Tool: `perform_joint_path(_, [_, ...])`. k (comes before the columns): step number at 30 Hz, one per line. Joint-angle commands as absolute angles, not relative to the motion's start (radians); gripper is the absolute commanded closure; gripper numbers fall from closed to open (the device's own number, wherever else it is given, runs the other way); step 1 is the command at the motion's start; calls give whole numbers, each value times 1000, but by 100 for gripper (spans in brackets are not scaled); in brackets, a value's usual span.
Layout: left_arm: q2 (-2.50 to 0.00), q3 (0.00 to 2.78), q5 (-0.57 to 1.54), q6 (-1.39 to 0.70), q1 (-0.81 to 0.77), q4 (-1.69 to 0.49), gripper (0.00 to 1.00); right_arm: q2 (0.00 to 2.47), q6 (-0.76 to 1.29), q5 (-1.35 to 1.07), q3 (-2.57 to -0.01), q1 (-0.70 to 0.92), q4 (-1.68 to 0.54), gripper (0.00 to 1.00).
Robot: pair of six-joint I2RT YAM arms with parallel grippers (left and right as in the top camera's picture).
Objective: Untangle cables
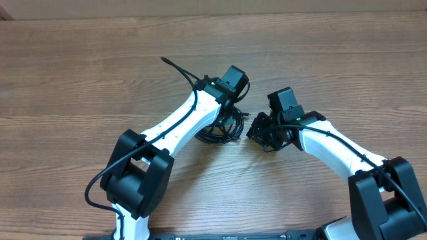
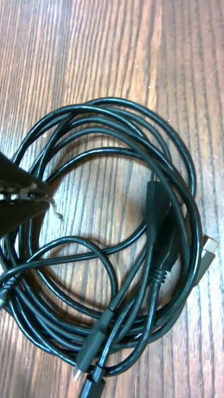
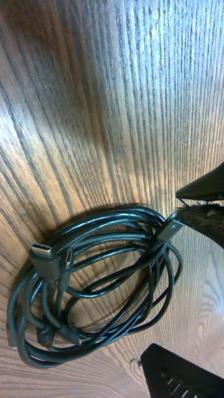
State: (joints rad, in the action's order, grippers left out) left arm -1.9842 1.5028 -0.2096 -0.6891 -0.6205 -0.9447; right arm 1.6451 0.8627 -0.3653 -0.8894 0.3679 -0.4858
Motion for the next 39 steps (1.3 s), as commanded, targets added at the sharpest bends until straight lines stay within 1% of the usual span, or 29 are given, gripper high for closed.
perform_joint_path(1, [-1969,1513,-181,-751,-625,-944,88,1652,856,-356,-883,372,-480,96])
perform_joint_path(3, [-1969,1506,-183,-771,-625,-947,82,1652,856,-355,-883,372,-482,96])
perform_joint_path(7, [-1976,1487,-182,-822,-625,-940,76,1652,856,-352,-883,372,-483,96])
perform_joint_path(10, [-1987,1476,-182,-848,-625,-936,73,1652,856,-352,-883,372,-483,96])
perform_joint_path(15, [-2024,1472,-179,-884,-629,-928,72,1652,856,-352,-883,372,-483,95])
perform_joint_path(16, [-2036,1472,-169,-884,-629,-922,72,1652,856,-352,-883,372,-483,92])
perform_joint_path(17, [-2043,1472,-153,-884,-628,-915,72,1652,857,-352,-883,372,-483,85])
perform_joint_path(19, [-2060,1472,-111,-883,-627,-899,74,1652,857,-352,-883,372,-483,76])
perform_joint_path(22, [-2082,1472,-76,-883,-627,-880,75,1652,857,-350,-883,372,-485,77])
perform_joint_path(23, [-2088,1472,-76,-883,-627,-878,75,1652,857,-347,-883,372,-487,82])
perform_joint_path(24, [-2096,1472,-77,-884,-627,-878,75,1652,859,-344,-883,372,-487,88])
perform_joint_path(27, [-2109,1472,-64,-883,-615,-878,75,1652,872,-333,-883,358,-492,89])
perform_joint_path(28, [-2111,1472,-52,-883,-609,-878,75,1652,874,-333,-883,349,-495,87])
perform_joint_path(32, [-2114,1472,-24,-883,-588,-866,75,1652,887,-333,-883,297,-520,74])
perform_joint_path(34, [-2114,1470,-12,-883,-587,-853,75,1652,886,-333,-883,269,-542,71])
perform_joint_path(39, [-2114,1453,1,-883,-588,-813,74,1652,878,-329,-883,213,-590,68])
